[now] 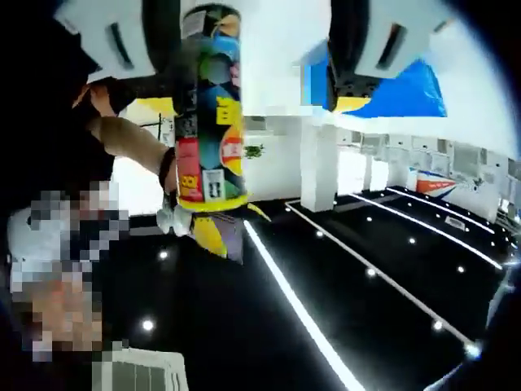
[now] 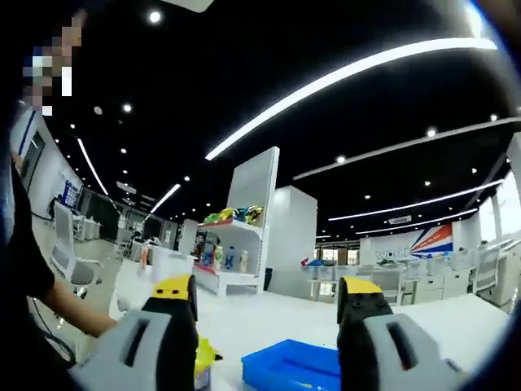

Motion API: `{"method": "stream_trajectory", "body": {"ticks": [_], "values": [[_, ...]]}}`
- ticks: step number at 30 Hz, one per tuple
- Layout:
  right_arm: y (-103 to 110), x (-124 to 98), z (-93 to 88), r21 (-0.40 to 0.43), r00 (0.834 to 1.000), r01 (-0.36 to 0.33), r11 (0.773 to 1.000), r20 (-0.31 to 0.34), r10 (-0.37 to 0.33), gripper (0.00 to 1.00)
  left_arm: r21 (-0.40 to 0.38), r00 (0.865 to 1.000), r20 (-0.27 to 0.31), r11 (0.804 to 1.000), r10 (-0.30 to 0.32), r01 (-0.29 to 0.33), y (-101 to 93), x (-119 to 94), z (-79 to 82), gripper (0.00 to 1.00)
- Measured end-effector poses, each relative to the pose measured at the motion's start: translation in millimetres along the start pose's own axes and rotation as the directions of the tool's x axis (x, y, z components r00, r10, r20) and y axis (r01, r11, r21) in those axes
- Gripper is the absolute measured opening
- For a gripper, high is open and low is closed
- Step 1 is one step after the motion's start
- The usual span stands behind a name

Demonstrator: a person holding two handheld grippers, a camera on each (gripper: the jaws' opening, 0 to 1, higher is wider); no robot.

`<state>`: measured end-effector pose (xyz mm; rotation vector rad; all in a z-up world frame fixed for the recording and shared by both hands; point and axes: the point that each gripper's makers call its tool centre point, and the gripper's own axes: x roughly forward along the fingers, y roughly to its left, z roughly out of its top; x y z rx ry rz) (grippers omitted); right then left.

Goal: Open the lid of the chip container on the table, take out the chips, place them into the box in front of the container, and close the lid

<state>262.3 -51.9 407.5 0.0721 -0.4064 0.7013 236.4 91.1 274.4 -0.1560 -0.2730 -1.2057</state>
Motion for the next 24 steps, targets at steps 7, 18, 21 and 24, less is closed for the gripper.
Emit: {"method": "stream_trajectory", "body": {"ticks": [7, 18, 21, 24], "values": [[-68, -17, -44.6, -0.005, 0.995, 0.073, 0.997, -0.061, -0.073, 0.85, 0.089, 0.992, -0.015, 0.988, 0.126, -0.124, 56.5, -29, 26.6, 0.75], [-78, -13, -153.8, 0.039, 0.953, 0.016, 0.999, -0.304, -0.003, 0.92, 0.09, 0.942, -0.173, 0.957, 0.286, -0.274, 118.0, -26, -34.8, 0.88], [-59, -10, -170.9, 0.113, 0.948, -0.04, 0.993, -0.311, 0.074, 0.95, 0.08, 0.93, -0.221, 0.956, 0.292, -0.281, 124.1, -21, -56.6, 0.88], [-59, -5, -190.9, 0.114, 0.941, -0.033, 0.993, -0.332, 0.07, 0.95, 0.073, 0.916, -0.262, 0.953, 0.304, -0.295, 132.0, -17, -74.7, 0.88]]}}
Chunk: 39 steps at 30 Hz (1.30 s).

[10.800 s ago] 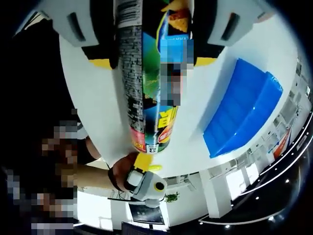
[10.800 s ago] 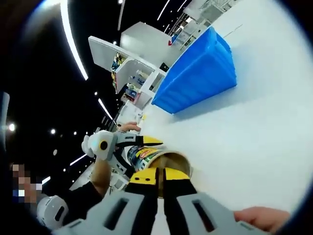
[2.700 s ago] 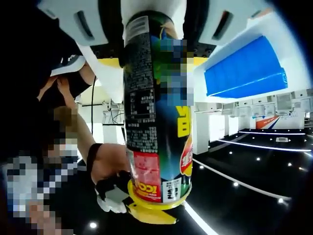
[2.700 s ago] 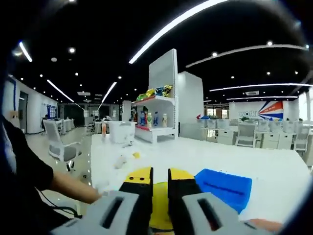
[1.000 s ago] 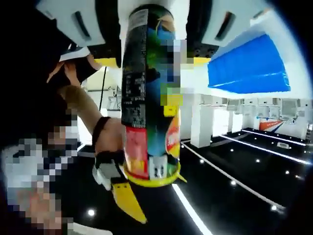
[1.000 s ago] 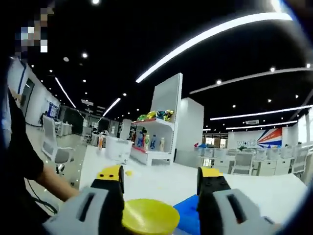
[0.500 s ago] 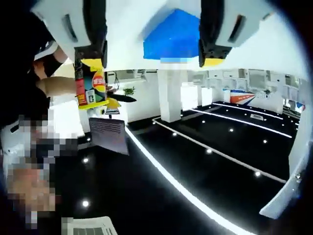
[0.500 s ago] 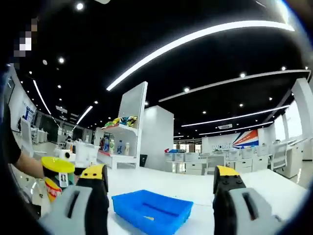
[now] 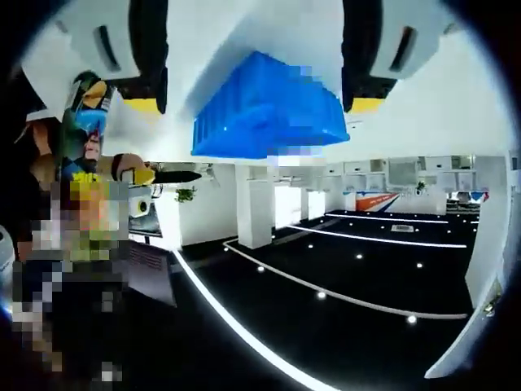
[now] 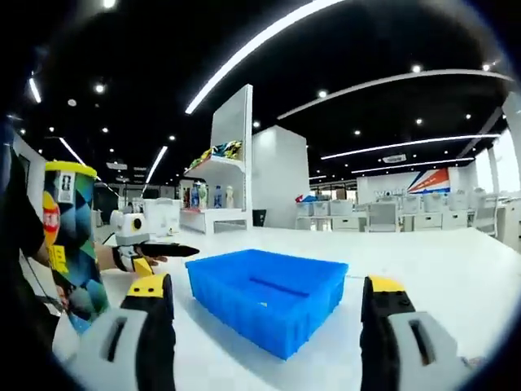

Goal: Open the lid of the chip container on the table, take out the chips, place them into the box in front of the container, and close the lid

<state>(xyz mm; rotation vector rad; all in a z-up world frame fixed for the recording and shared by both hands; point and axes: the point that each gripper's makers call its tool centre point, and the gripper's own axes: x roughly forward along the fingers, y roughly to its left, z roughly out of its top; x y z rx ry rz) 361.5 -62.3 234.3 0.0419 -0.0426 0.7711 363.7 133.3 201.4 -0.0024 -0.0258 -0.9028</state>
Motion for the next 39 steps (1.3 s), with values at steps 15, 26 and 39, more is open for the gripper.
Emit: {"method": "stream_trajectory", "body": {"ticks": [15, 26, 39], "values": [[-5, 33, -50.8, -0.013, 0.996, -0.004, 1.0, -0.092, 0.003, 0.81, 0.031, 0.996, -0.087, 0.999, -0.033, 0.035, 5.2, 30, -25.3, 0.74], [-19, 43, -68.6, -0.068, 0.987, 0.018, 0.998, -0.156, -0.029, 0.57, 0.065, 0.998, -0.062, 0.998, 0.031, -0.027, 14.3, 36, -21.1, 0.52], [-27, 38, -70.9, -0.038, 0.978, 0.068, 0.997, -0.194, -0.074, 0.48, 0.096, 0.995, -0.094, 0.995, 0.031, -0.022, -0.6, 33, -22.8, 0.4]]}}
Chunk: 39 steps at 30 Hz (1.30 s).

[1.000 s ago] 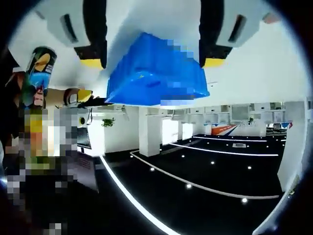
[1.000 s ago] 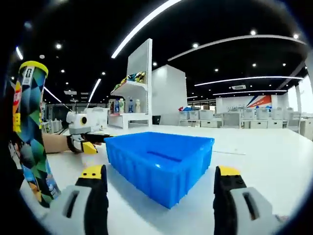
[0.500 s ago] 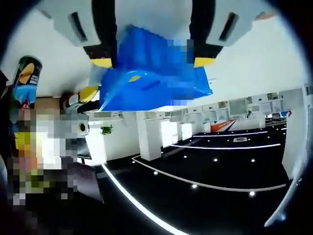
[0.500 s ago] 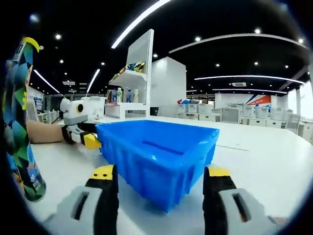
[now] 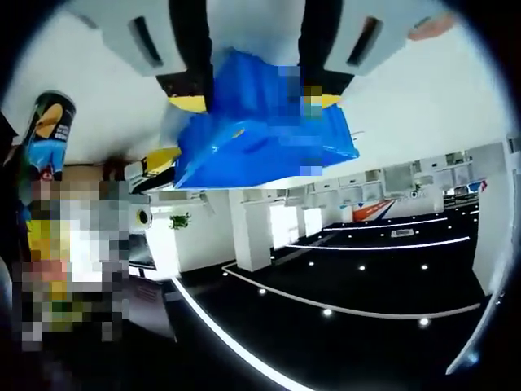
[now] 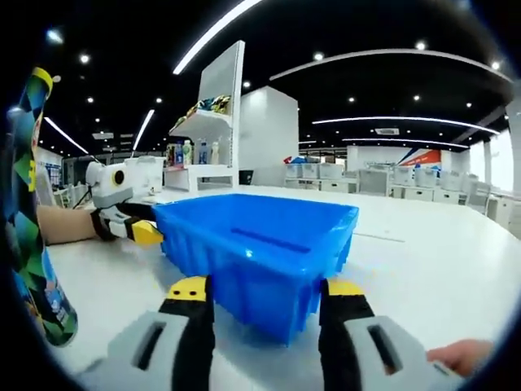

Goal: Open the lid of the chip container on the table, take out the chips, place them into the box in front of the container, and close the lid

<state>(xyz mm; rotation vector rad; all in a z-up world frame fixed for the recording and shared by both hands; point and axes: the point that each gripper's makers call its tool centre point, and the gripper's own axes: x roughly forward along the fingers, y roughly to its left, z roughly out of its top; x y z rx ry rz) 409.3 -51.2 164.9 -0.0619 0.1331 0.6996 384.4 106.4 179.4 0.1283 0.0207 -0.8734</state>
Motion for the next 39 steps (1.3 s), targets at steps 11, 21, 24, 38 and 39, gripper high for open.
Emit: {"method": "stream_trajectory", "body": {"ticks": [11, 21, 24, 38, 39], "values": [[12, -1, 1.3, -0.035, 1.0, -0.017, 0.999, 0.024, 0.018, 0.34, 0.019, 0.998, -0.003, 0.998, 0.06, -0.06, 14.6, -4, 1.4, 0.39], [15, -4, 6.5, -0.038, 0.999, -0.023, 0.999, 0.027, 0.024, 0.33, 0.049, 0.998, 0.028, 0.997, 0.059, -0.061, 12.7, -4, 11.6, 0.39], [13, -6, 17.7, -0.048, 0.998, -0.021, 0.999, 0.058, 0.024, 0.33, 0.056, 0.997, 0.047, 0.996, 0.064, -0.067, 14.6, -4, 20.8, 0.39], [-4, 0, 75.6, -0.108, 0.991, 0.008, 0.994, 0.132, 0.006, 0.33, 0.107, 0.992, 0.104, 0.991, 0.069, -0.08, 44.9, 9, 72.6, 0.4], [-7, 1, 79.1, -0.11, 0.991, 0.009, 0.994, 0.133, 0.006, 0.33, 0.109, 0.992, 0.106, 0.991, 0.068, -0.08, 47.0, 10, 75.0, 0.4]]}}
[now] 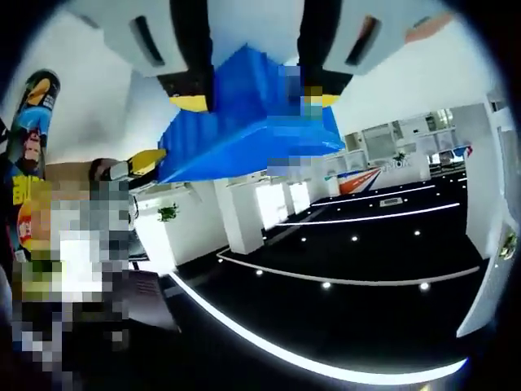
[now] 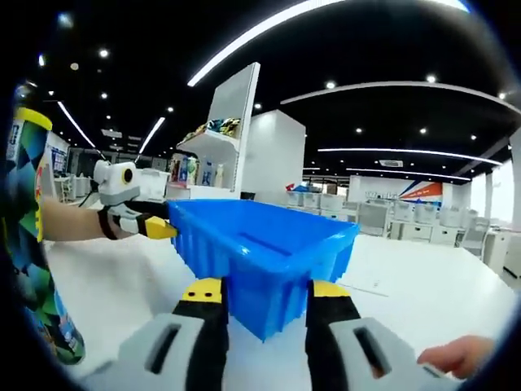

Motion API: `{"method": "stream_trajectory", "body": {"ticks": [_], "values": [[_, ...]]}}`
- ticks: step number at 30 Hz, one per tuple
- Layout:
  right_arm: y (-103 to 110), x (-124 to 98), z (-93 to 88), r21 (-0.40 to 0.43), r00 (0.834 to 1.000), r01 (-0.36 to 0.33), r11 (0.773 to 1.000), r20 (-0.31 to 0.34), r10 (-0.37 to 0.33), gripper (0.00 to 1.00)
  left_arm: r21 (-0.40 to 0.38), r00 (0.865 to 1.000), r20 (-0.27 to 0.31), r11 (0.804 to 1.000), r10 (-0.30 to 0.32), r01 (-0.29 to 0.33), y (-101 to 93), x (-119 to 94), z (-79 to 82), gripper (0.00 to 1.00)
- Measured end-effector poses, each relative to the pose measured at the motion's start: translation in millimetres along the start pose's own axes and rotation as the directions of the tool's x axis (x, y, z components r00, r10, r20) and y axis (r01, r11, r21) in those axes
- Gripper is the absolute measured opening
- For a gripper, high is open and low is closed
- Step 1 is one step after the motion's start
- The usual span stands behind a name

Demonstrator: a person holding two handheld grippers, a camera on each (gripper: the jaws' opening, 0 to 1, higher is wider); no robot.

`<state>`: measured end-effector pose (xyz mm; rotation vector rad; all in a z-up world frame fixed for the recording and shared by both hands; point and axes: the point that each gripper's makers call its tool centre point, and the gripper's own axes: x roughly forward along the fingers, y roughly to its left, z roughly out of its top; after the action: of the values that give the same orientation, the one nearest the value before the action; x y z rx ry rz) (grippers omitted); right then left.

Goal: Open the lid of the chip container on the table, take out the chips, place them into the box in front of the container, and close the lid

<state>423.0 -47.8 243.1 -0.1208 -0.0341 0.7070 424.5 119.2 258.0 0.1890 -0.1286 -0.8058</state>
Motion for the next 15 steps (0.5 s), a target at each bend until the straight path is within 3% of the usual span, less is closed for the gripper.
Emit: {"method": "stream_trajectory", "body": {"ticks": [7, 11, 15], "values": [[-26, 25, 8.6, -0.014, 1.0, 0.002, 1.0, -0.013, -0.002, 0.33, -0.022, 1.0, -0.005, 1.0, 0.005, -0.005, 26.6, 27, -0.5, 0.4], [-39, 41, 0.5, 0.005, 1.0, -0.005, 1.0, -0.023, 0.005, 0.33, -0.048, 1.0, -0.014, 0.999, 0.011, -0.011, 38.9, 39, -11.3, 0.4], [-48, 56, -18.6, 0.036, 0.999, -0.012, 0.999, -0.046, 0.014, 0.34, -0.065, 1.0, -0.028, 0.998, 0.012, -0.013, 48.3, 51, -30.6, 0.4]]}}
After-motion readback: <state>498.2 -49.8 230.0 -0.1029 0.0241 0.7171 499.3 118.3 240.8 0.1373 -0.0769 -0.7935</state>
